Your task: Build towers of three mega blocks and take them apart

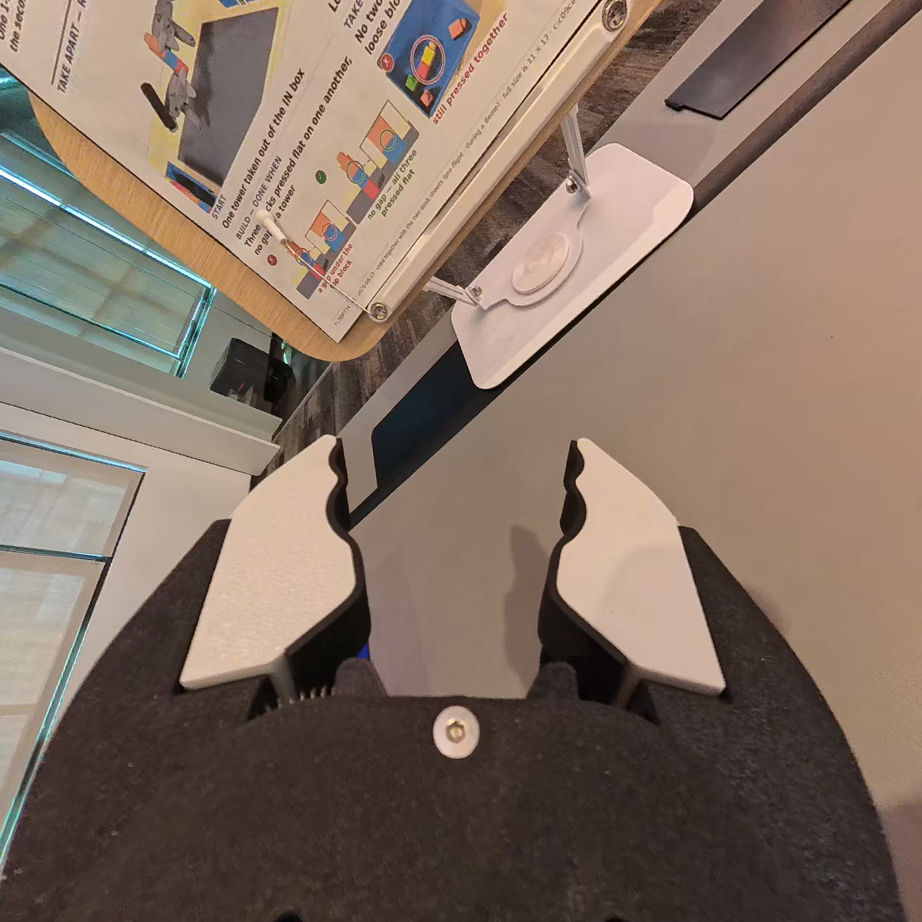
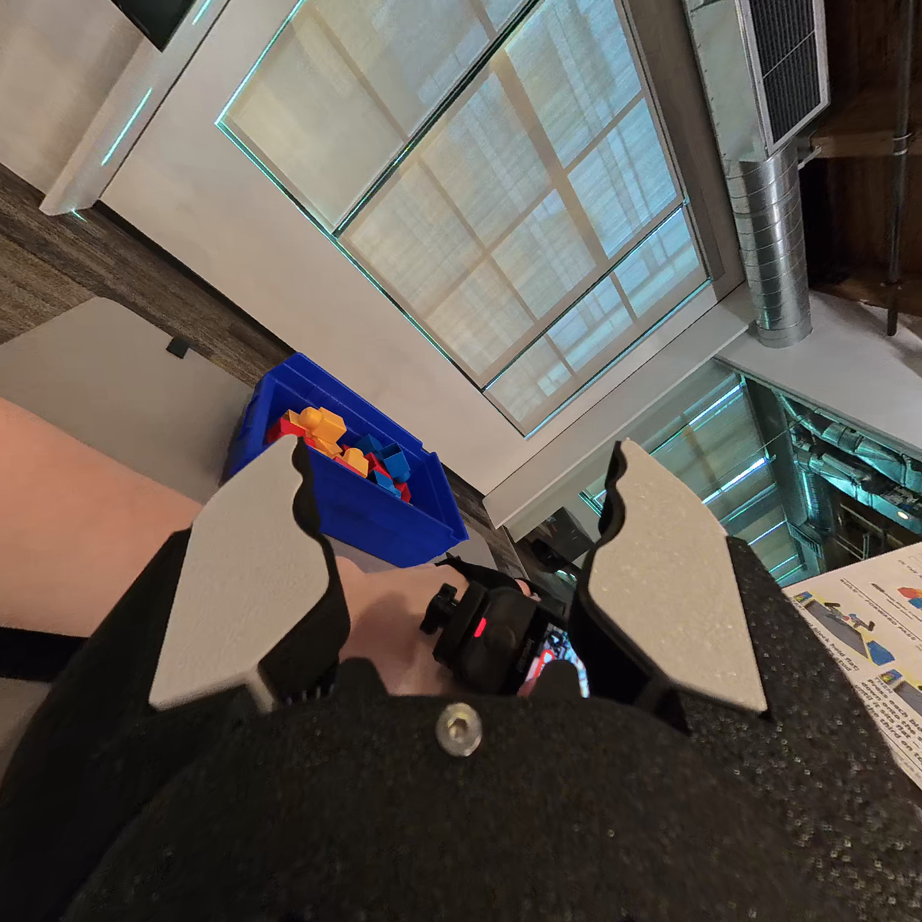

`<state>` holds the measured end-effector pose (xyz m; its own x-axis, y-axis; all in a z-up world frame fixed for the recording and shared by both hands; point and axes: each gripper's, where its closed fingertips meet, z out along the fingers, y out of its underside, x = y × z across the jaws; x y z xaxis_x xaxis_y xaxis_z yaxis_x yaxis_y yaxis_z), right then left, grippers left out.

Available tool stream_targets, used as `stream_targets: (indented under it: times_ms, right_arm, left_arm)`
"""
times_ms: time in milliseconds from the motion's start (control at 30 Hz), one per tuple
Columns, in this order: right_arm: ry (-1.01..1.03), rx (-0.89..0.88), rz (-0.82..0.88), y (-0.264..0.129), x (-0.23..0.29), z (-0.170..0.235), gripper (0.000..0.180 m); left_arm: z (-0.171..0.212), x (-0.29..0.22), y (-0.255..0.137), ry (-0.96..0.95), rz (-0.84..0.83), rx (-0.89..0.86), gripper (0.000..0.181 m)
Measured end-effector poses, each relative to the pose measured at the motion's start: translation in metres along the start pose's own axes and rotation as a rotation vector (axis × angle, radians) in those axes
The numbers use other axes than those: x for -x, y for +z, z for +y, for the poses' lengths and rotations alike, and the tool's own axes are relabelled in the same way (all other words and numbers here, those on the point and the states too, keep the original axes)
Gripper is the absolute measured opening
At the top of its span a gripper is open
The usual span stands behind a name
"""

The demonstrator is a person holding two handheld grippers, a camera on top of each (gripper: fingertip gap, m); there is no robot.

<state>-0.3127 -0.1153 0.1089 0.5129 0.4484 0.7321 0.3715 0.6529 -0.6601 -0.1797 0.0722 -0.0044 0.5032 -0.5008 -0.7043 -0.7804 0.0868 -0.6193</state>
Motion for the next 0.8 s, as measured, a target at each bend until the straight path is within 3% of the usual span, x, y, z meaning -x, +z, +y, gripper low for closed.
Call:
stream_targets:
  times_ms: [267,500,700,800]
  right_arm:
    - [0.015,0.027,0.003,0.002,-0.002,0.006,0.11]
    - [0.014,-0.041,0.05,-0.014,-0.022,-0.022,0.11]
    - [0.088,-0.044,0.208,-0.051,-0.083,-0.014,0.11]
    - [0.203,0.028,0.377,-0.085,-0.135,0.023,0.109]
  left_arm:
    - [0.004,-0.003,0.003,0.015,0.003,0.022,0.084]
    - [0.002,0.002,0.001,-0.032,0.02,-0.008,0.084]
    - [-0.012,0.022,-0.011,-0.226,0.08,-0.149,0.085]
    - [-0.026,0.05,-0.03,-0.373,0.097,-0.298,0.085]
